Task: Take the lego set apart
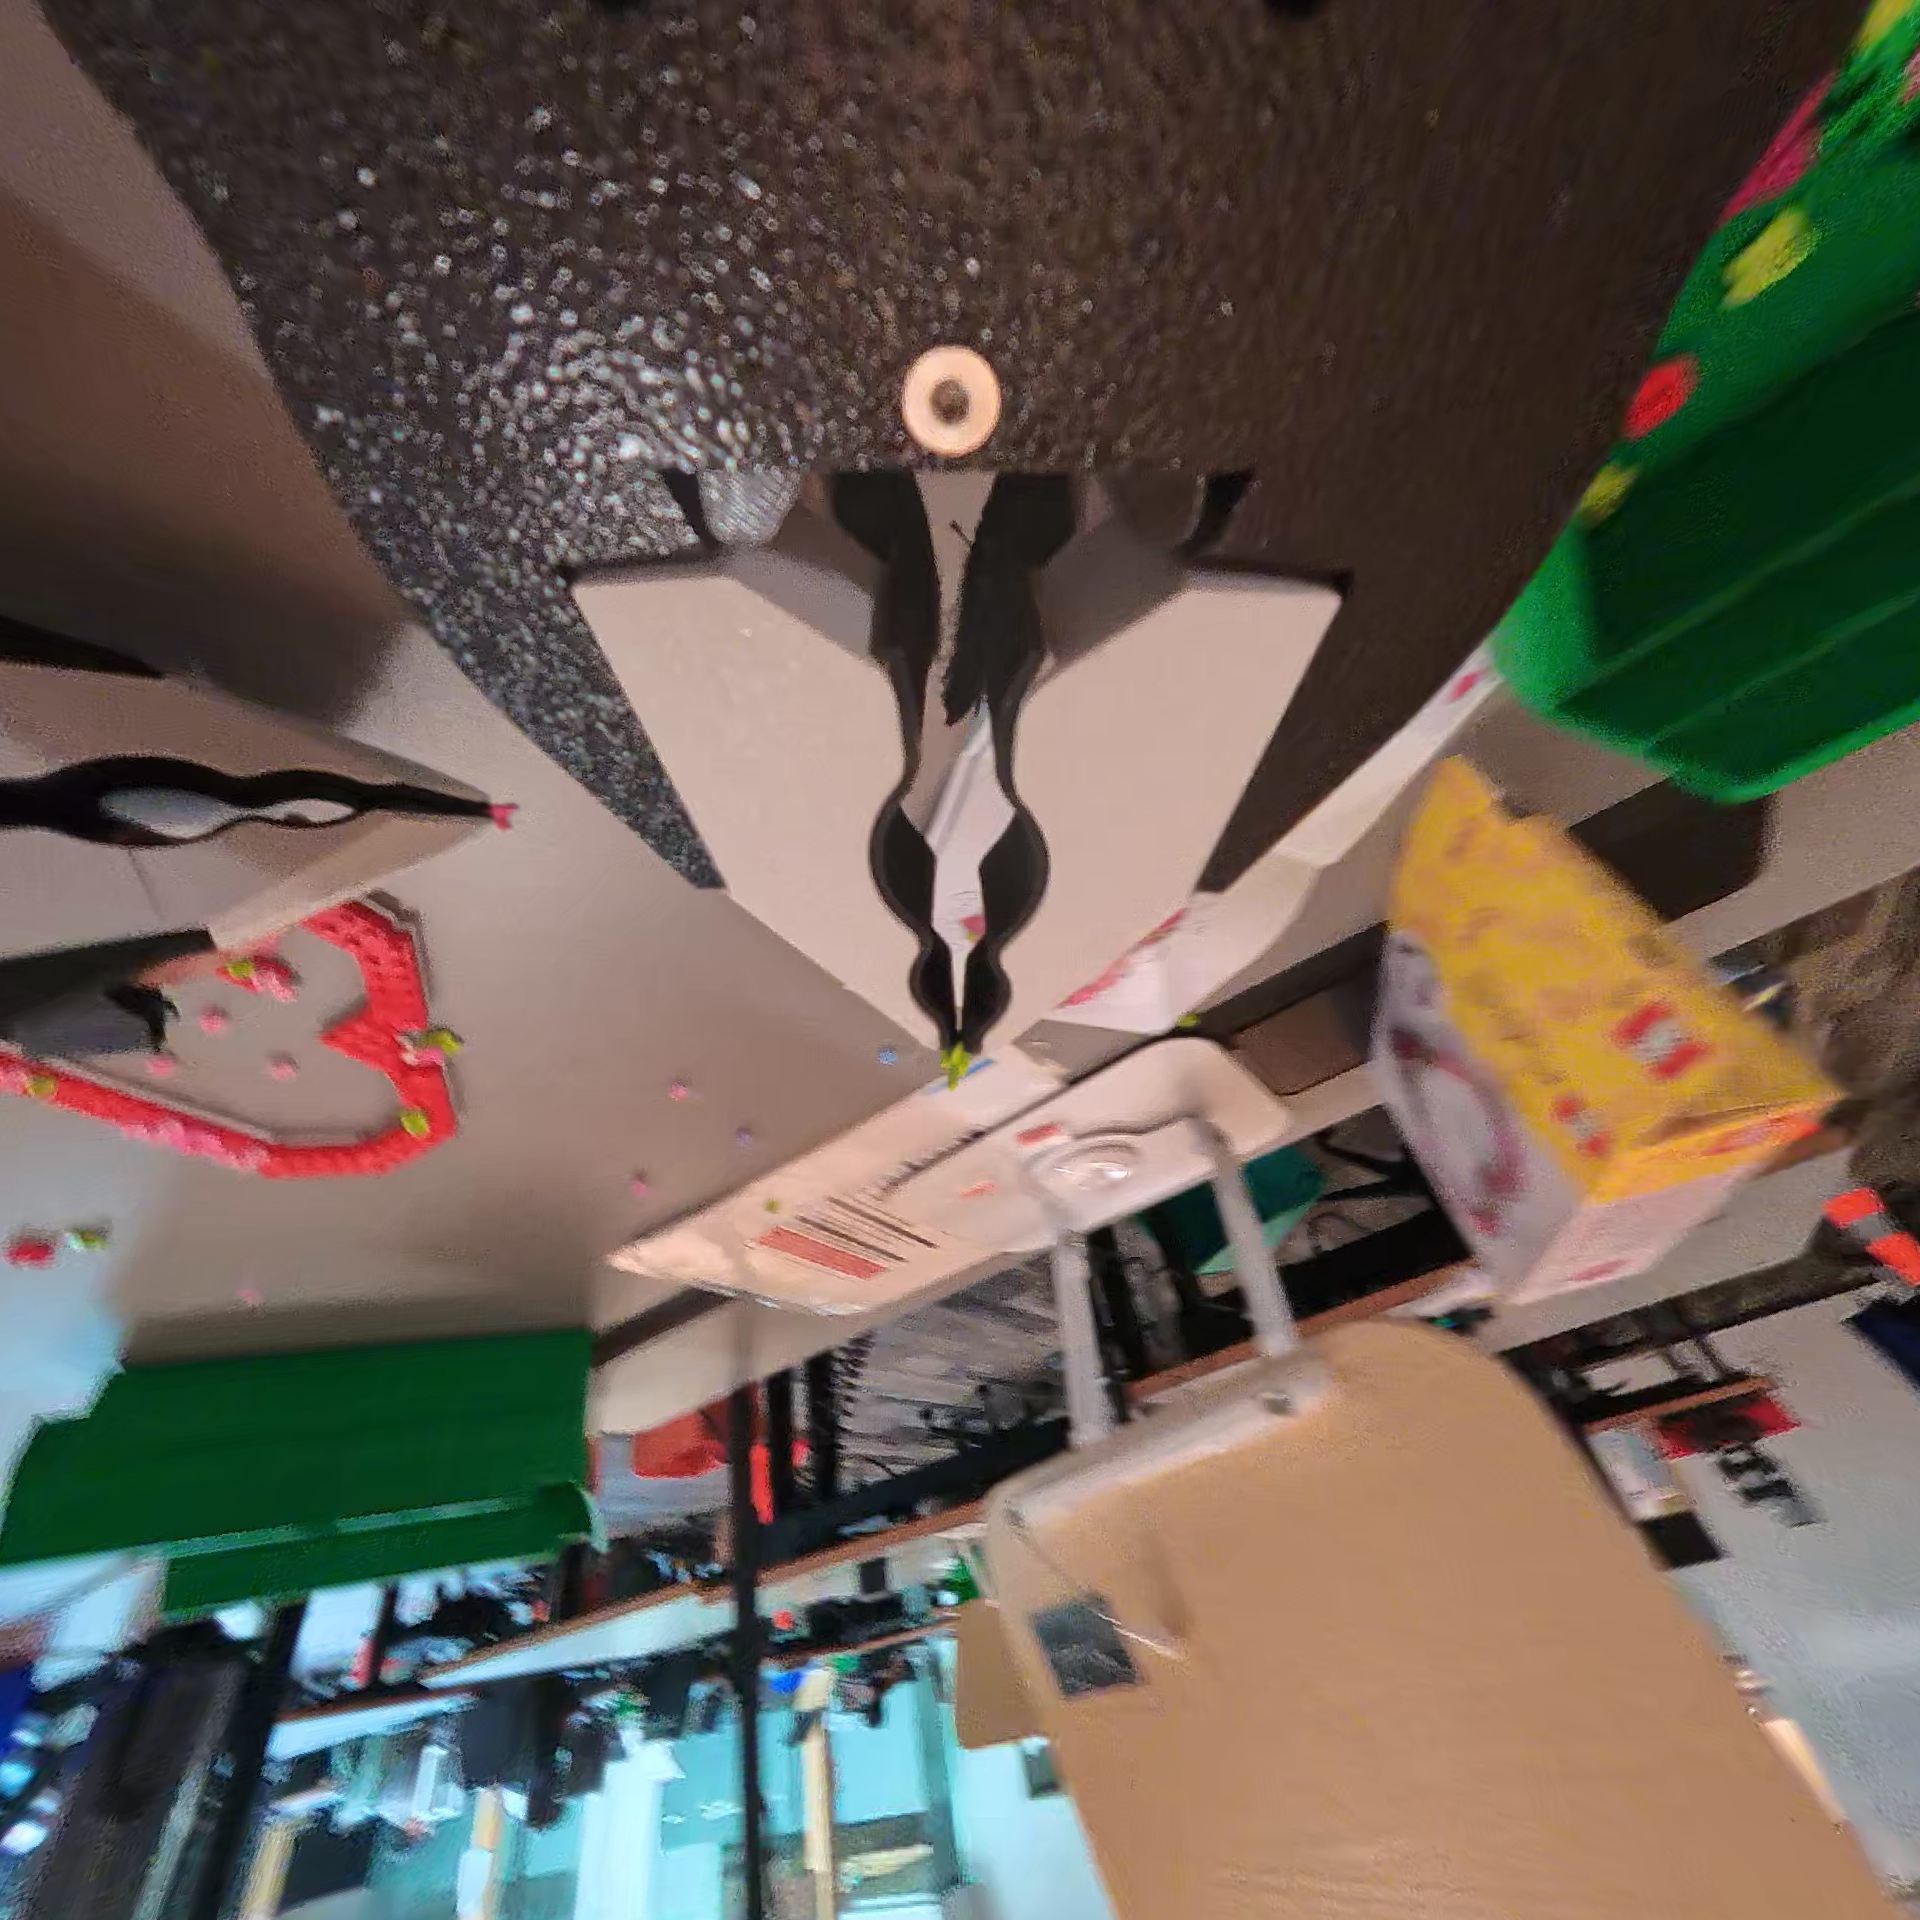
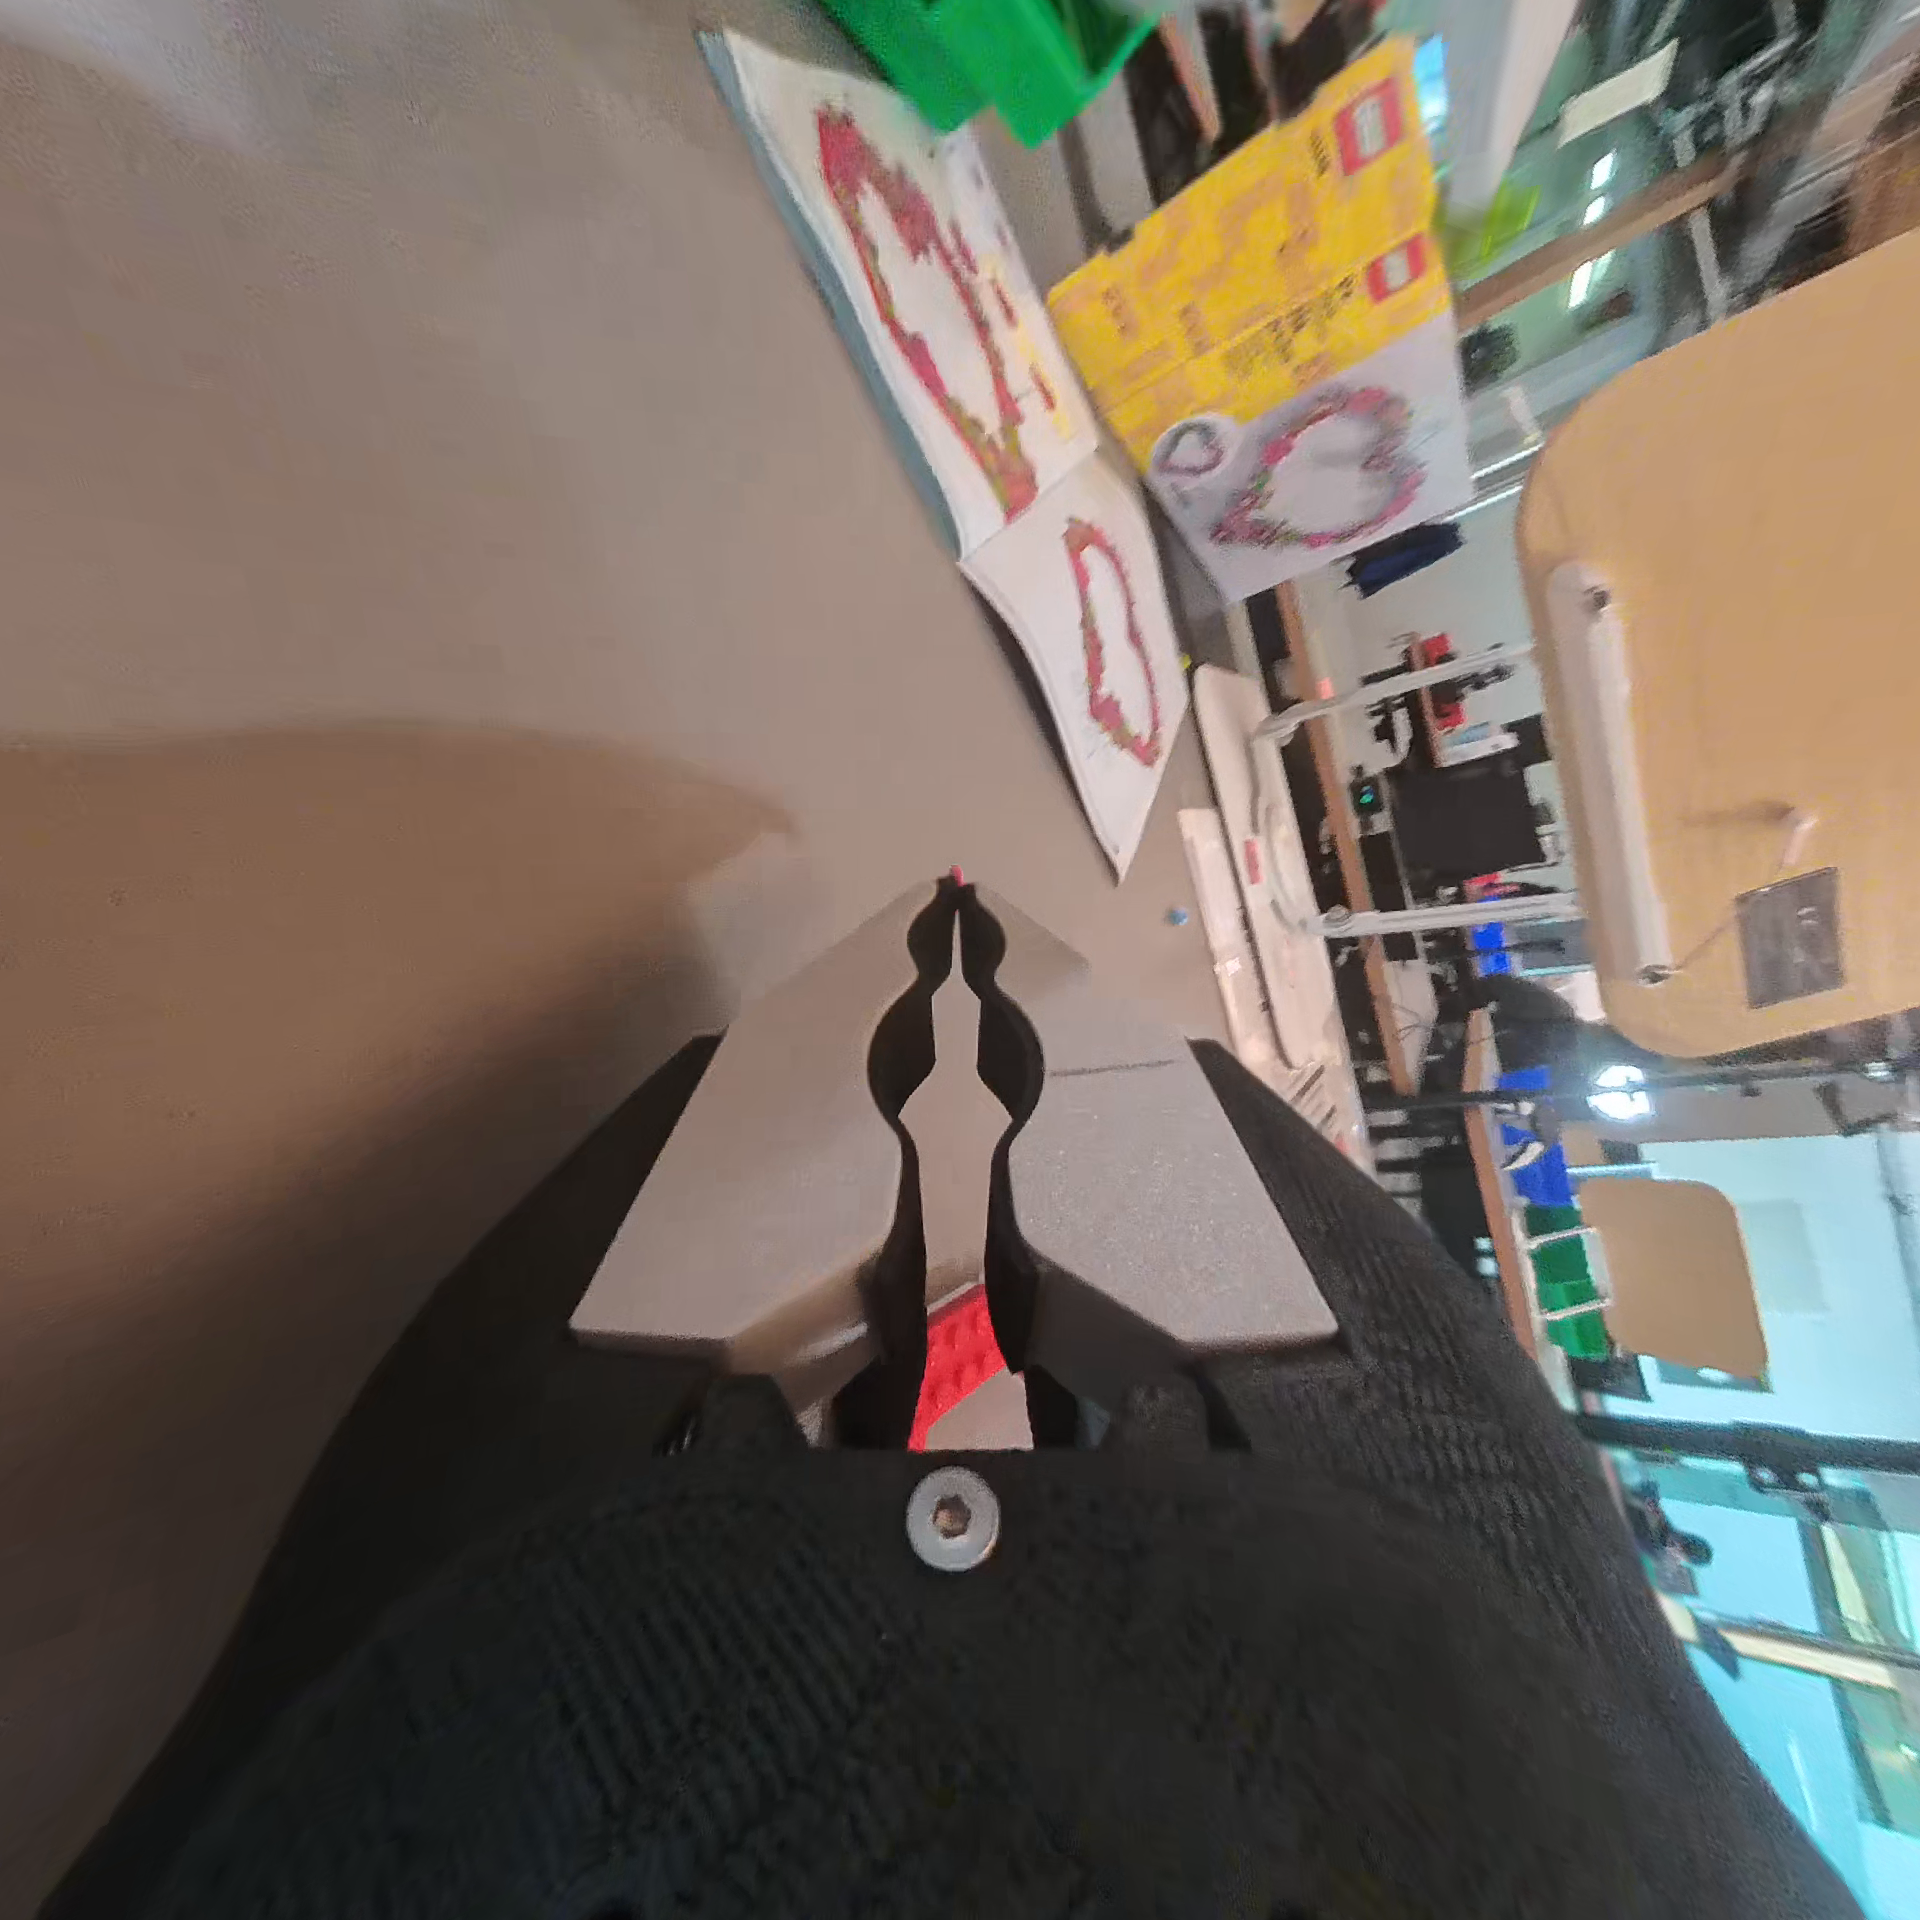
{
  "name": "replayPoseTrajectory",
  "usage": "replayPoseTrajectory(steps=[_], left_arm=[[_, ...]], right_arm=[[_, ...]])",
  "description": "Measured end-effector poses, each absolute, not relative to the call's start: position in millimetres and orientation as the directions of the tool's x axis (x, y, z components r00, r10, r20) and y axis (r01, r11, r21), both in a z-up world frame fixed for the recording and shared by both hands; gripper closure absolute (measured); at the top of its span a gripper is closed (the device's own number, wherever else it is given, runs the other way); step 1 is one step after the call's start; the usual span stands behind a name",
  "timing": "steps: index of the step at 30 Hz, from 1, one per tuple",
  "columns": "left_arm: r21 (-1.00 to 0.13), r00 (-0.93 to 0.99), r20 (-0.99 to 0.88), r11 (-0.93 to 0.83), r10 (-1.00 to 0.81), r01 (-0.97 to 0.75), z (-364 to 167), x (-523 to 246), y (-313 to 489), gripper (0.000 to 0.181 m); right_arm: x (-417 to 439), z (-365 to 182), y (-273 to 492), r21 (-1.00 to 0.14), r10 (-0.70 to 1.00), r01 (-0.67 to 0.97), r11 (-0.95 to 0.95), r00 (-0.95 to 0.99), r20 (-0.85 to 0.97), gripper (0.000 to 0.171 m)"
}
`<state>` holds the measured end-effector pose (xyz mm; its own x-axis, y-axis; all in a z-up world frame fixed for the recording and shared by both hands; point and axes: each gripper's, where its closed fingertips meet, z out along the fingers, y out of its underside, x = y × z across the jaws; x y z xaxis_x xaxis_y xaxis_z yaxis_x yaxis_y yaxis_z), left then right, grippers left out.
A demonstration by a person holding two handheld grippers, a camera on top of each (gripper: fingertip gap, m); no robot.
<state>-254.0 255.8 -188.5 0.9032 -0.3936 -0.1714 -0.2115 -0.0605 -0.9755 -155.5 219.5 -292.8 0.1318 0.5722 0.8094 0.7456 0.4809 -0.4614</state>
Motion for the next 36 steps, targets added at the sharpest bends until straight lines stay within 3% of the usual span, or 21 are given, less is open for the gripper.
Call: replayPoseTrajectory(steps=[1,7,12,16,18,22,26,28,31,34,36], left_arm=[[-0.981,0.923,-0.14,-0.075,-0.359,-0.178,-176,-271,250,0.181],[-0.959,0.994,-0.1,-0.272,0.053,-0.082,-166,-407,213,0.181],[-0.846,0.979,-0.113,-0.533,0.168,-0.006,-204,-469,195,0.181],[-0.77,0.949,-0.268,-0.63,0.167,-0.107,-220,-488,189,0.133],[-0.77,0.948,-0.289,-0.621,0.135,-0.146,-216,-481,192,0.118],[-0.766,0.968,-0.233,-0.632,0.096,-0.121,-215,-467,195,0.105],[-0.785,0.998,-0.044,-0.619,0.045,-0.007,-215,-446,198,0.088],[-0.83,0.998,0.053,-0.558,-0.046,0.018,-202,-417,202,0.095],[-0.896,0.883,0.211,-0.445,-0.419,0.003,-176,-321,194,0.11],[-0.94,0.667,0.169,-0.321,-0.726,-0.112,-172,-237,164,0.143],[-0.96,0.608,0.069,-0.219,-0.791,-0.176,-178,-208,153,0.162]], right_arm=[[-157,-291,219,-0.458,0.559,0.738,0.496,0.132,0.819,0.171],[-170,-291,209,-0.448,0.544,0.702,0.553,0.102,0.833,0.171],[-175,-292,207,-0.455,0.553,0.687,0.566,0.092,0.828,0.171],[-174,-289,208,-0.482,0.57,0.677,0.557,0.111,0.814,0.171],[-173,-288,209,-0.495,0.578,0.672,0.55,0.121,0.807,0.171],[-171,-285,210,-0.524,0.597,0.66,0.538,0.141,0.79,0.171],[-170,-278,209,-0.551,0.599,0.64,0.536,0.172,0.782,0.171],[-170,-268,207,-0.582,0.597,0.603,0.545,0.208,0.775,0.171],[-175,-250,189,-0.709,0.687,0.436,0.555,0.24,0.686,0.171],[-174,-222,174,-0.938,0.906,0.13,0.322,0.244,0.345,0.171],[-166,-201,167,-0.986,0.976,-0.053,0.155,0.165,0.145,0.171]])
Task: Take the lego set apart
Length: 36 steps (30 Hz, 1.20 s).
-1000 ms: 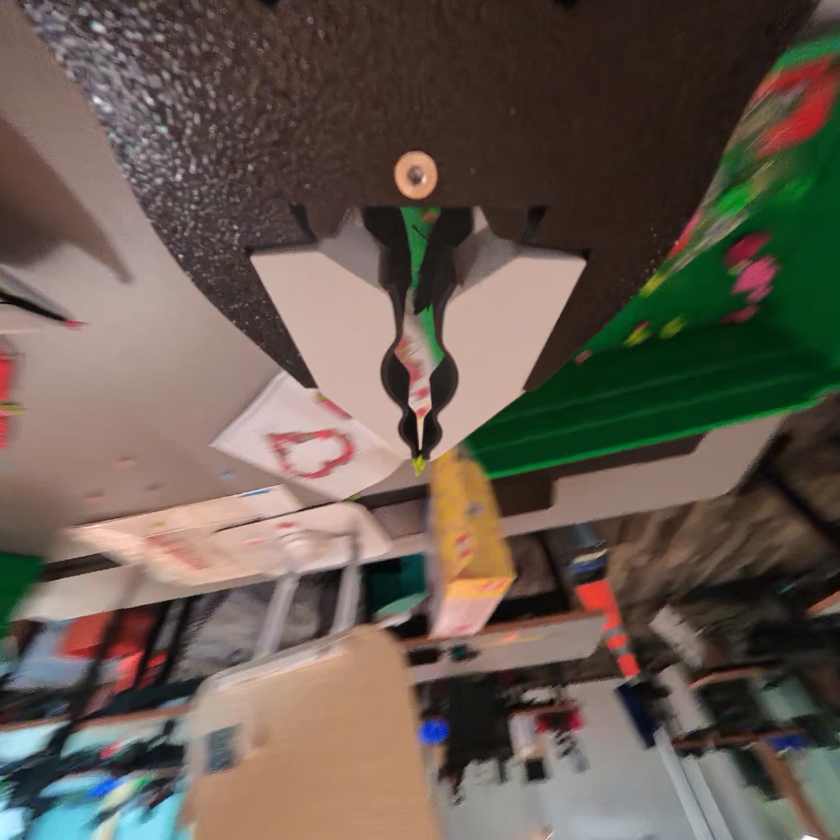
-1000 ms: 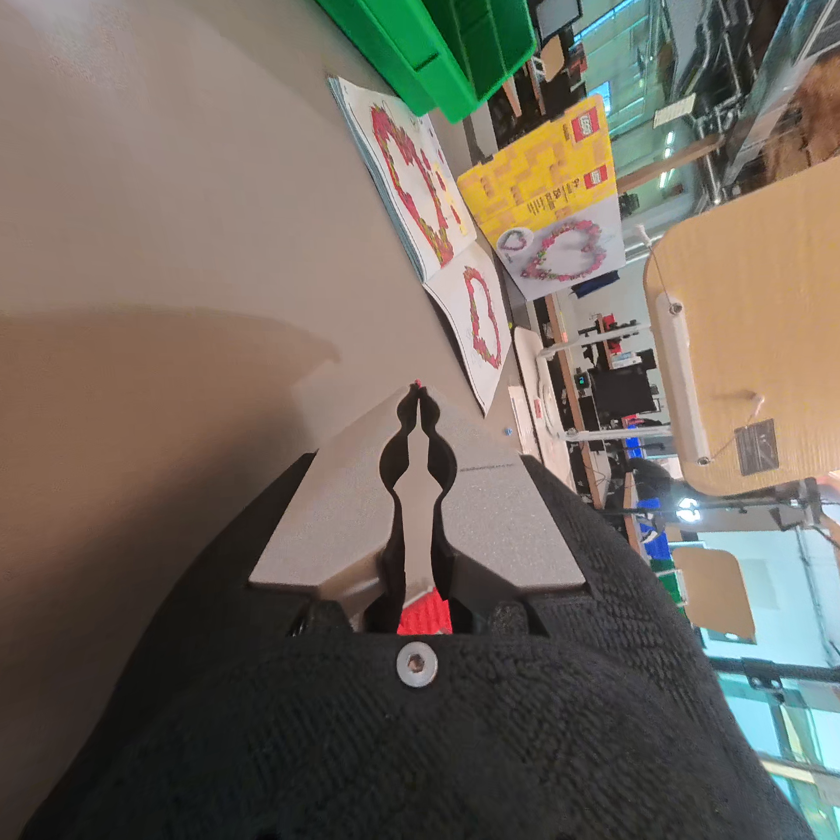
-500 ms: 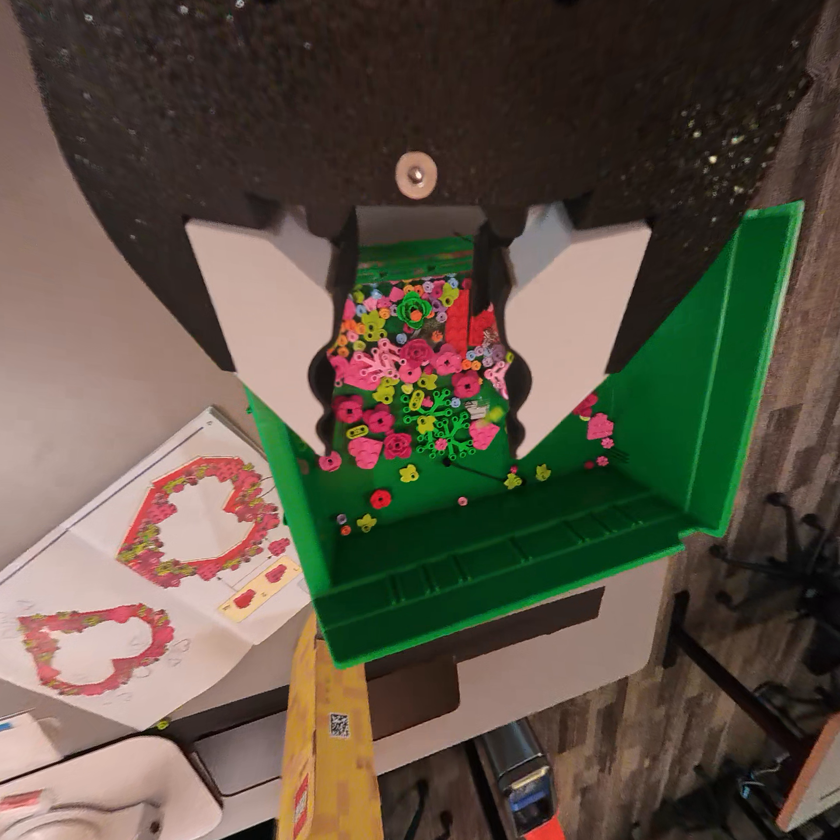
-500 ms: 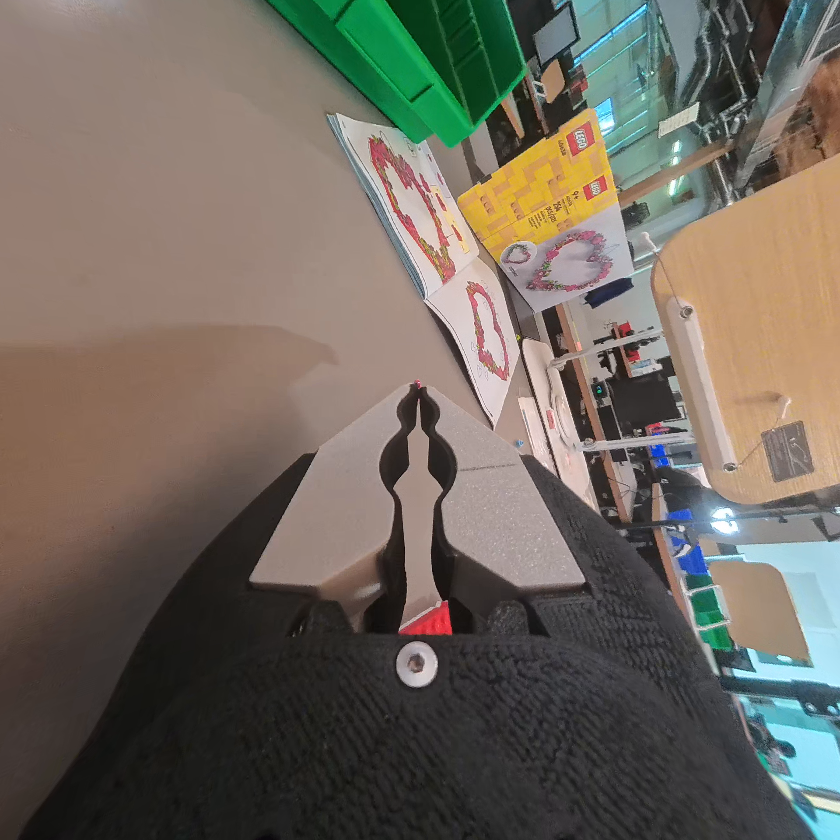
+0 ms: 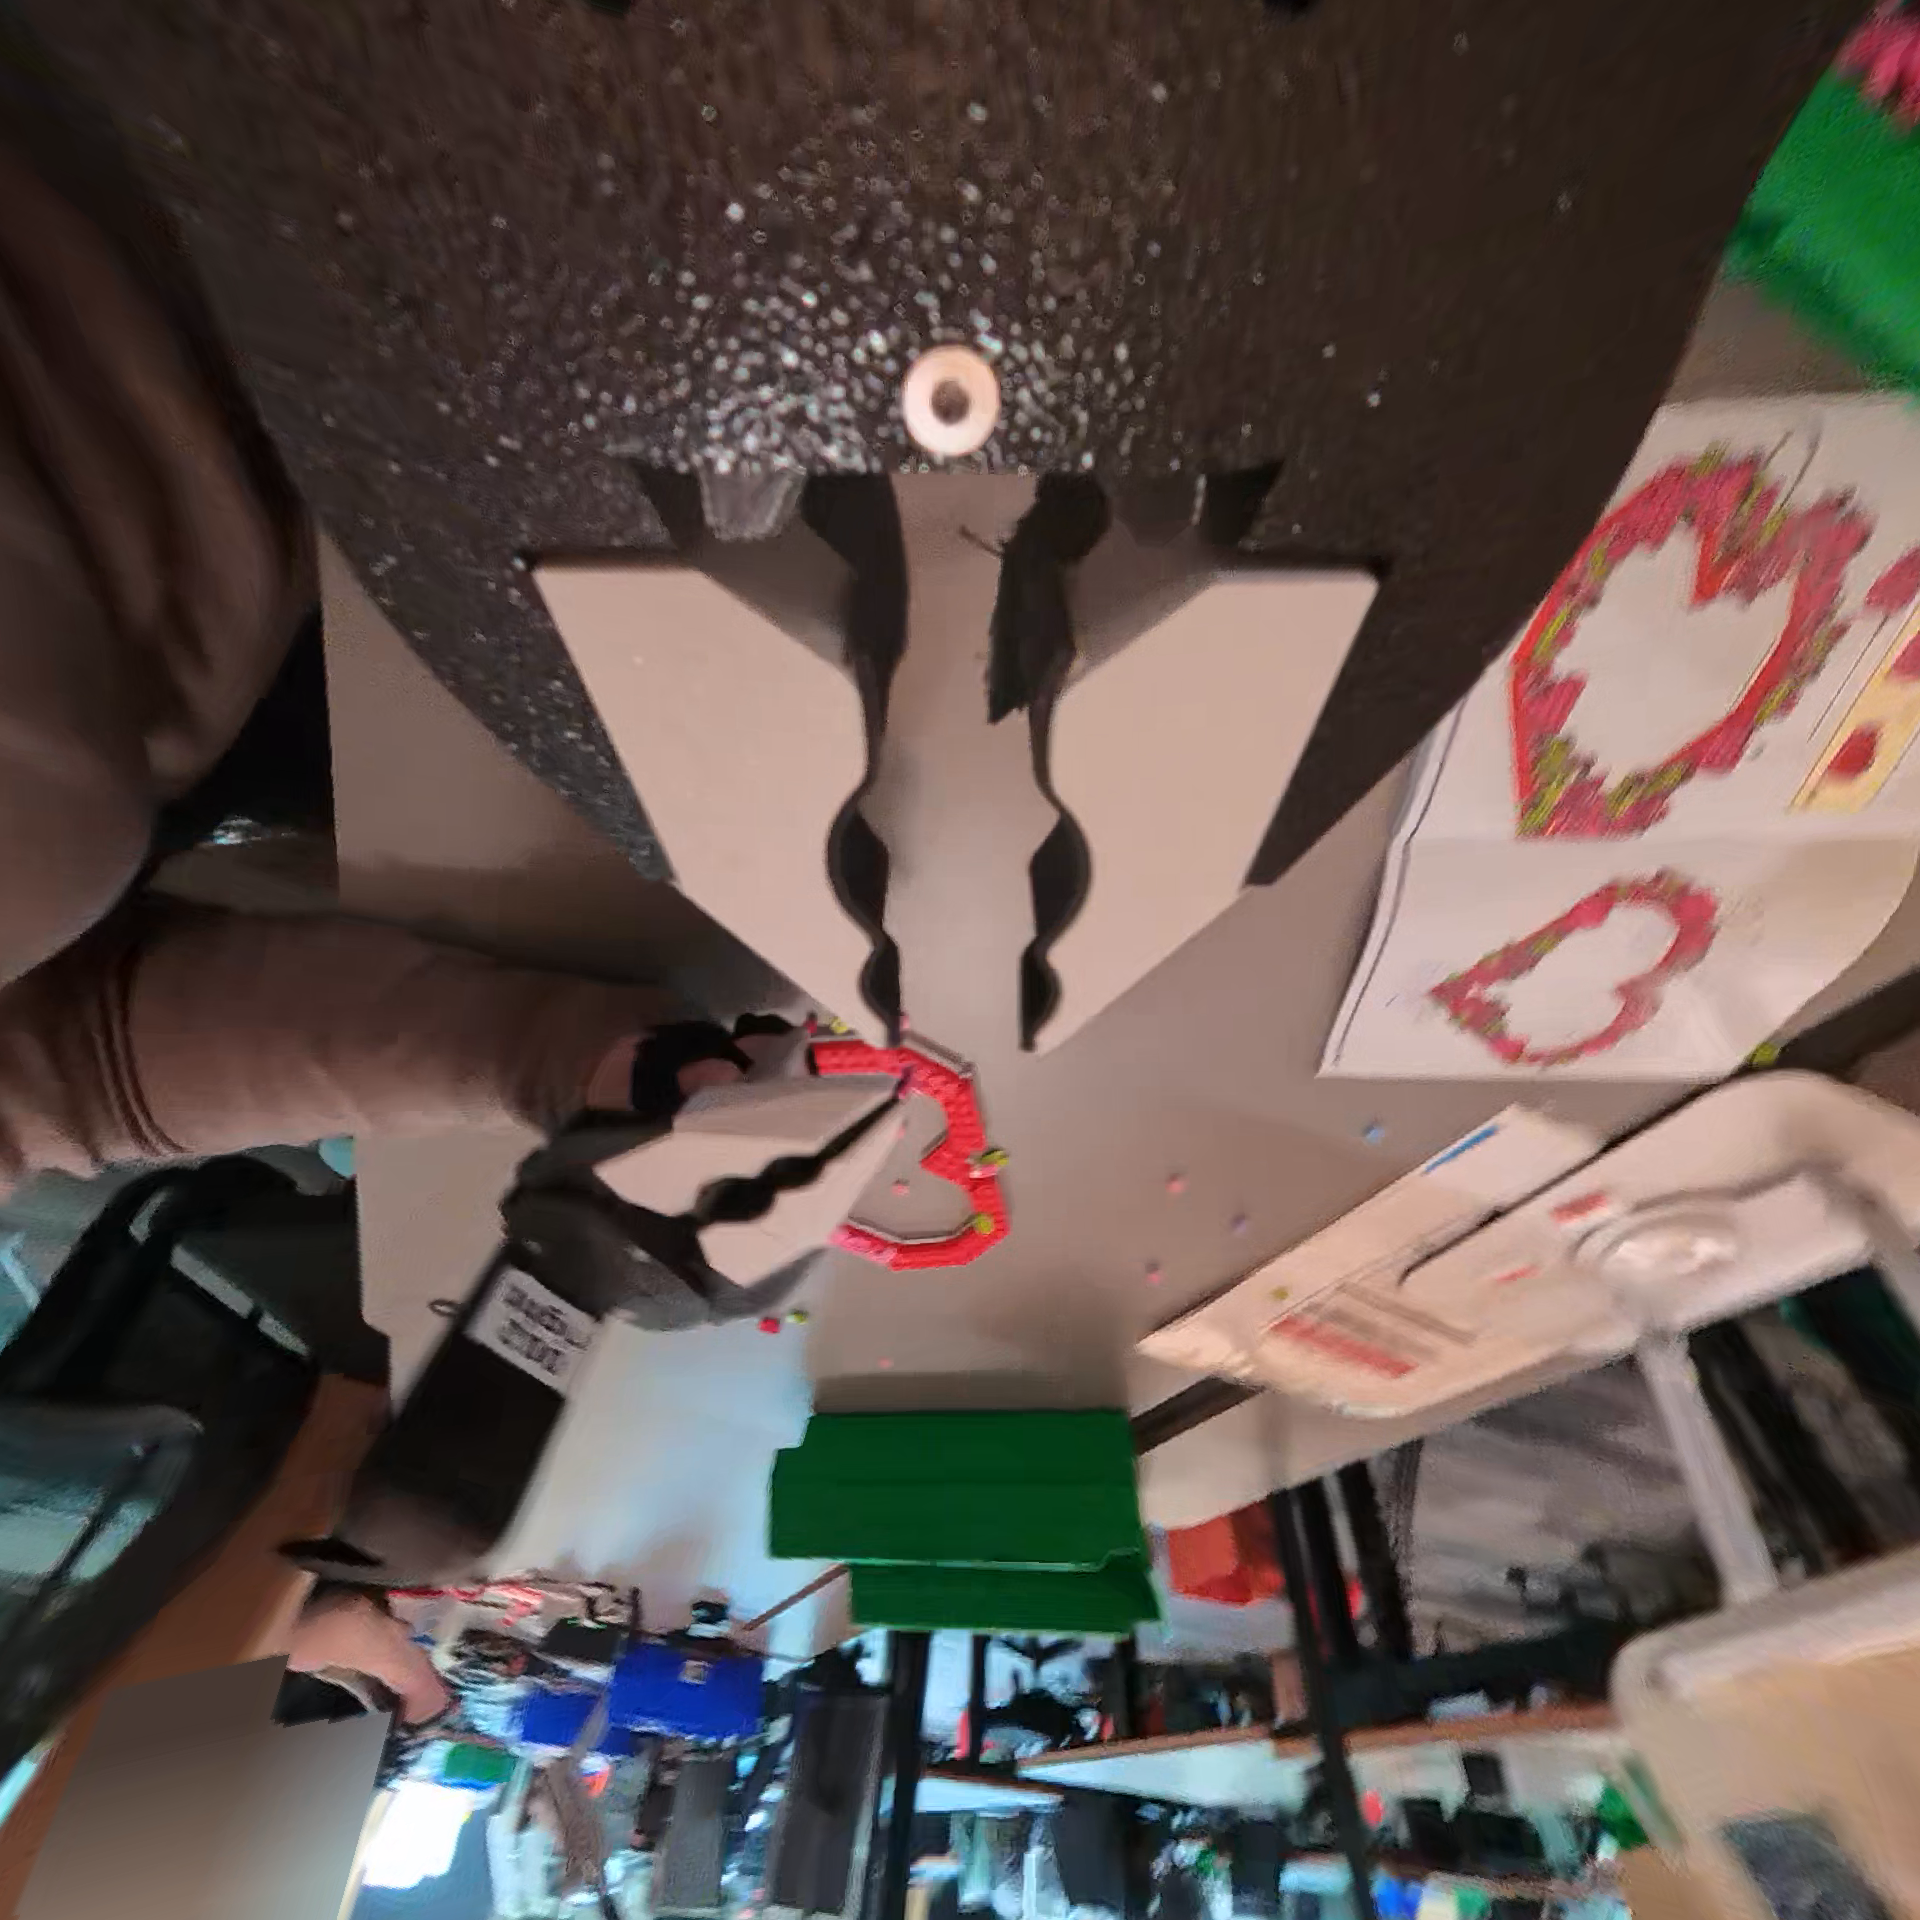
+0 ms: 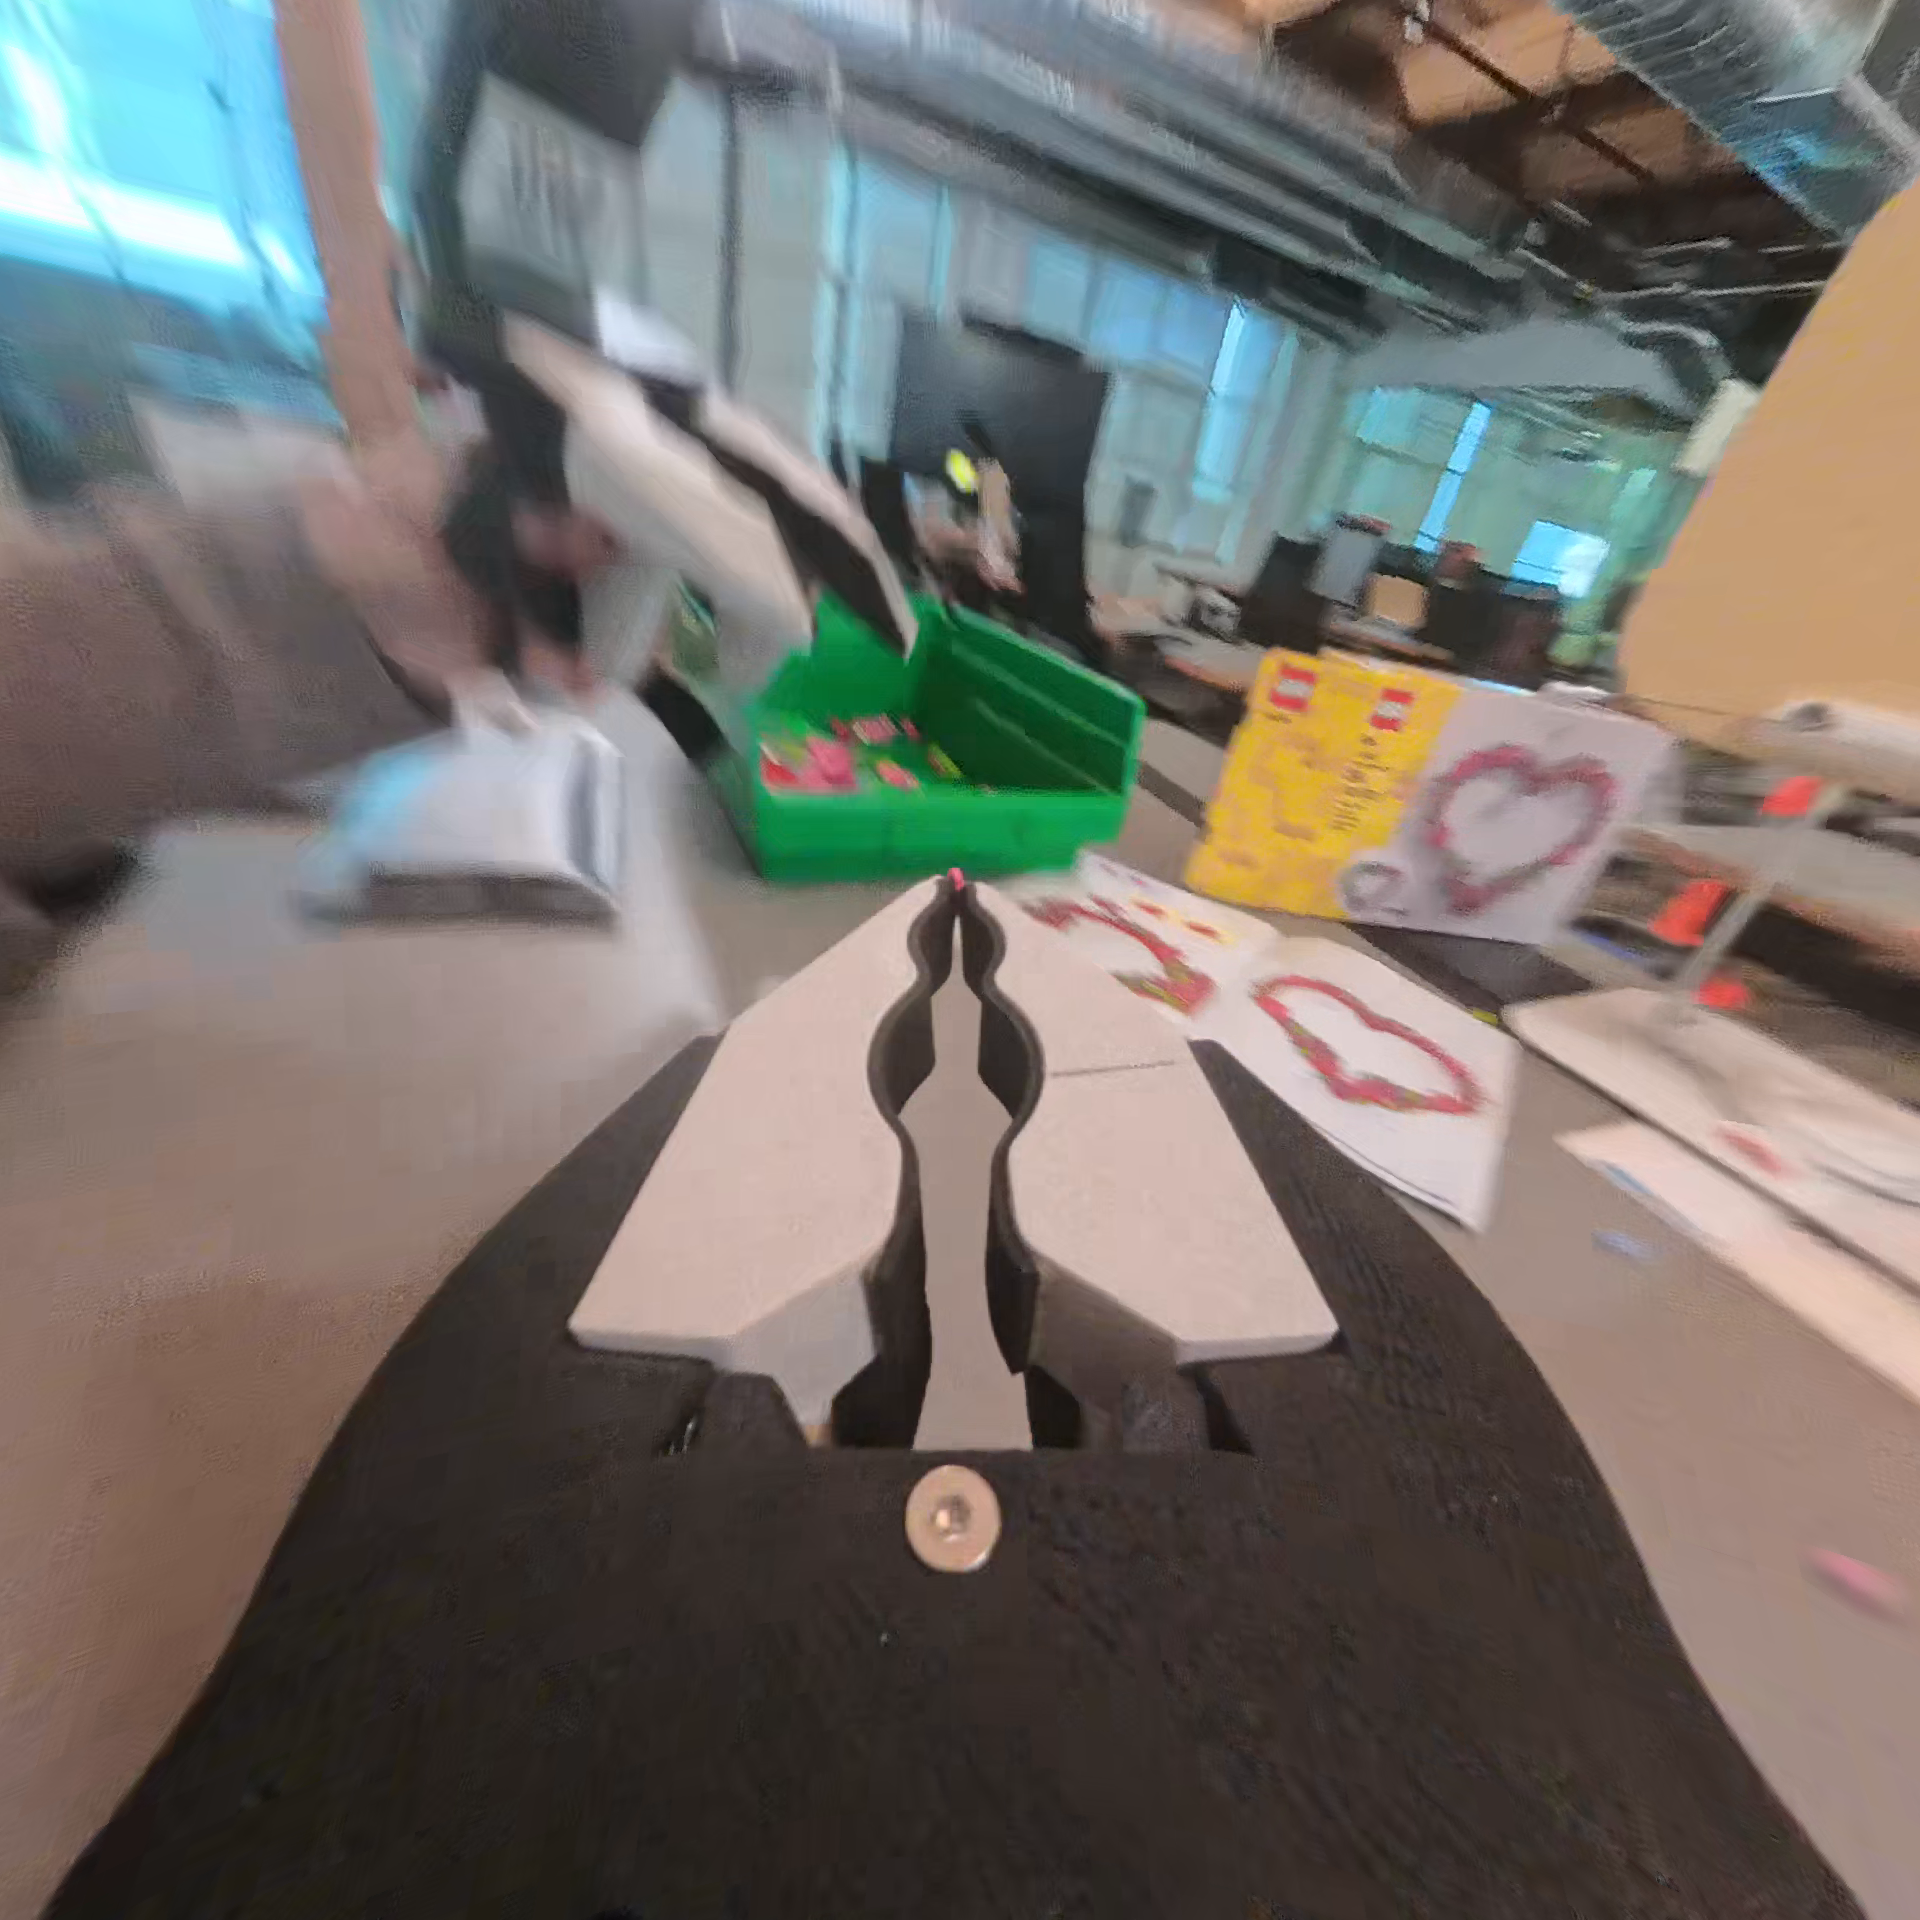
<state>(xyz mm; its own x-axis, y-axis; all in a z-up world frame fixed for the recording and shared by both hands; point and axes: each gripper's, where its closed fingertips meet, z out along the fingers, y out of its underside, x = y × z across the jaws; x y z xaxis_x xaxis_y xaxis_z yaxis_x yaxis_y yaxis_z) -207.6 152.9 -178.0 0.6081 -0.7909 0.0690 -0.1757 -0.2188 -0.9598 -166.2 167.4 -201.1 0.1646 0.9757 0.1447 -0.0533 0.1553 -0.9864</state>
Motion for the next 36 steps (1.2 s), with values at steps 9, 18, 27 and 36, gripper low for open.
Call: replayPoseTrajectory(steps=[9,18,27,36], left_arm=[[-0.99,0.513,0.064,-0.12,-0.856,-0.076,-175,-152,143,0.178],[-0.986,0.461,0.14,-0.167,-0.876,-0.018,-175,-146,141,0.181],[-0.986,0.601,0.091,-0.158,-0.794,-0.059,-177,-168,157,0.181],[-0.843,0.993,-0.113,-0.533,0.042,-0.074,-214,-411,206,0.181]], right_arm=[[-152,-171,144,-0.968,0.998,-0.249,-0.036,-0.064,-0.021,0.171],[-151,-168,141,-0.963,0.994,-0.262,-0.059,-0.101,-0.033,0.171],[-153,-173,157,-0.965,0.999,-0.258,-0.044,0.0,-0.045,0.159],[-135,-168,185,-0.959,0.98,-0.285,0.009,0.191,-0.047,0.167]])
